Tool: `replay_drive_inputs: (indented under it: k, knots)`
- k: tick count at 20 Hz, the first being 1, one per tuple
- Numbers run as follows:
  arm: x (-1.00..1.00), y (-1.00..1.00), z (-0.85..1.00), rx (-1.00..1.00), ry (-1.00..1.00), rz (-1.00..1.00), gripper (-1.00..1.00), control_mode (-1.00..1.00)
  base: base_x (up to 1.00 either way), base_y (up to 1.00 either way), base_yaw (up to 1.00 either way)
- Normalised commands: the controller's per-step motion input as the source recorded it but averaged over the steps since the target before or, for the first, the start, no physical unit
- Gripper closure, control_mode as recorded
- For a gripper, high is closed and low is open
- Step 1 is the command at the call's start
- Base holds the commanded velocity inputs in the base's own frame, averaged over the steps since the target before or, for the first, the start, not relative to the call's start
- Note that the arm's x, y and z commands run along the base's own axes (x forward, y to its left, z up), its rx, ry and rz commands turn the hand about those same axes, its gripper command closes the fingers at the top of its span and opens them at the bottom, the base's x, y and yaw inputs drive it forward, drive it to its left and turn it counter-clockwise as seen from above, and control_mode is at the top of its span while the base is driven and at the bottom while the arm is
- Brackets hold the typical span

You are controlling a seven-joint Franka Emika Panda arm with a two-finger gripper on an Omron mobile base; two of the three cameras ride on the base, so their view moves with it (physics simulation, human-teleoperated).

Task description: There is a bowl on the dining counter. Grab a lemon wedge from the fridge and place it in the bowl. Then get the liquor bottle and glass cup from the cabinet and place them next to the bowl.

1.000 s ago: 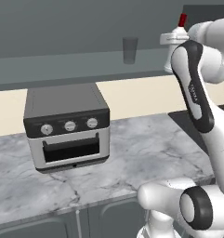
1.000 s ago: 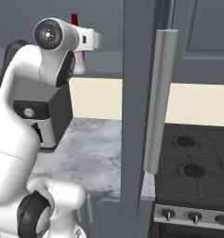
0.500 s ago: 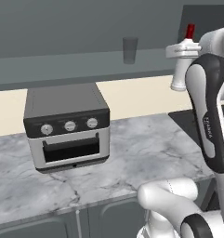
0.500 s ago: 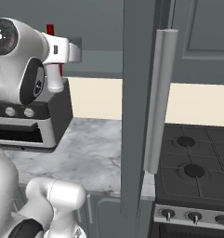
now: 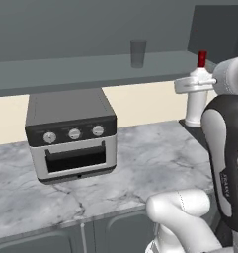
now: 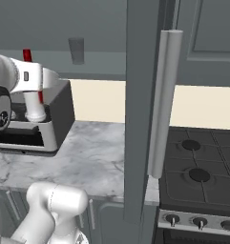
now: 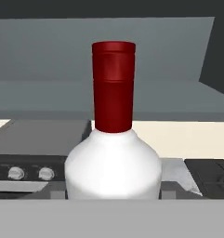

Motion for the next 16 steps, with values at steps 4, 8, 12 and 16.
replay_drive_inputs:
  k: [4, 8, 12, 16]
  knots:
    - [-0.01, 0.04, -0.36, -0.03, 0.10, 0.00, 1.00, -1.00, 0.00, 0.00, 0.00]
    - [0.00, 0.00, -0.19, -0.01, 0.04, 0.00, 1.00, 1.00, -0.06, 0.00, 0.00]
    - [0.00, 0.00, 0.00, 0.00, 0.00, 0.00, 1.00, 1.00, -0.92, 0.00, -0.02]
    - [0.00, 0.00, 0.00, 0.00, 0.00, 0.00, 1.00, 1.00, -1.00, 0.00, -0.14]
